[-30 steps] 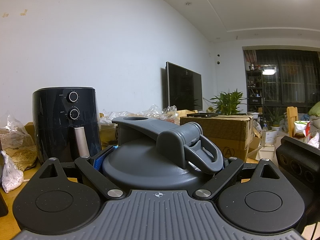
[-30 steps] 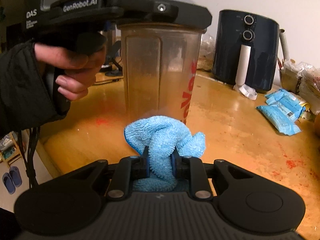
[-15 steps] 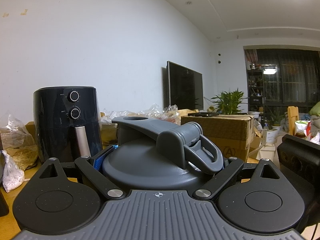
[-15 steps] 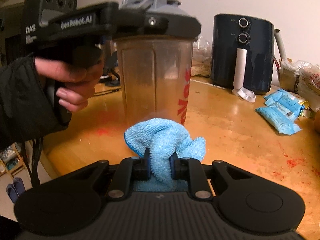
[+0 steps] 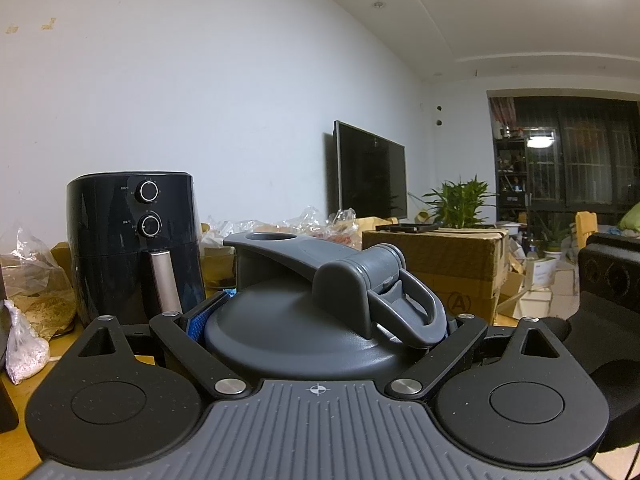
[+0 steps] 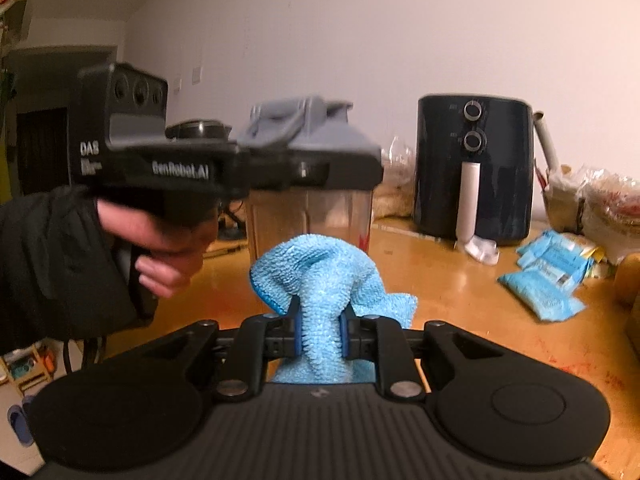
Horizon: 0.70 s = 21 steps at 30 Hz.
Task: Clean container
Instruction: 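Press the cloth against the lid rim with the right gripper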
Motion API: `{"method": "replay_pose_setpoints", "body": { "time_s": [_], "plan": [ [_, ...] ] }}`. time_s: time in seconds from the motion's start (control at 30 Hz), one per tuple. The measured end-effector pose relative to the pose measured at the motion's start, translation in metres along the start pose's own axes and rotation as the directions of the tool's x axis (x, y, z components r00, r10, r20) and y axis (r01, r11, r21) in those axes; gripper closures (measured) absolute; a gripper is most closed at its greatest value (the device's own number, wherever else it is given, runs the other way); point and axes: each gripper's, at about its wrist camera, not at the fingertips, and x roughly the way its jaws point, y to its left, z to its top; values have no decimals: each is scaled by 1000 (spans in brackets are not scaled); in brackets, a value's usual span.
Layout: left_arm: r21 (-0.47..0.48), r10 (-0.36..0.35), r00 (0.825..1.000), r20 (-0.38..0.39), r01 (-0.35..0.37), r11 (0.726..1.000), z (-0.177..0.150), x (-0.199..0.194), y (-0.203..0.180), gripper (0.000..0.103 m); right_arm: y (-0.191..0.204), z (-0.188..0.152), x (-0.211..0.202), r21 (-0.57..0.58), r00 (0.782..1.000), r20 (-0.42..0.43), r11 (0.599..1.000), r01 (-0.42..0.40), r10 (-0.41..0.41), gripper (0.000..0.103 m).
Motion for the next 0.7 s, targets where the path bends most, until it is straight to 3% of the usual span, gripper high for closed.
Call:
{"method": "replay_pose_setpoints", "body": {
  "time_s": [0.47,0.7],
  "plan": [
    [-1,2,1000,-1,-2,1000,0,0,1,8,1,9,-20,25,984,178,1000,8,-12,91],
    [0,3,1000,2,-3,1000,-1,-1,3,8,0,8,-23,28,983,184,1000,6,-11,91]
  ]
}}
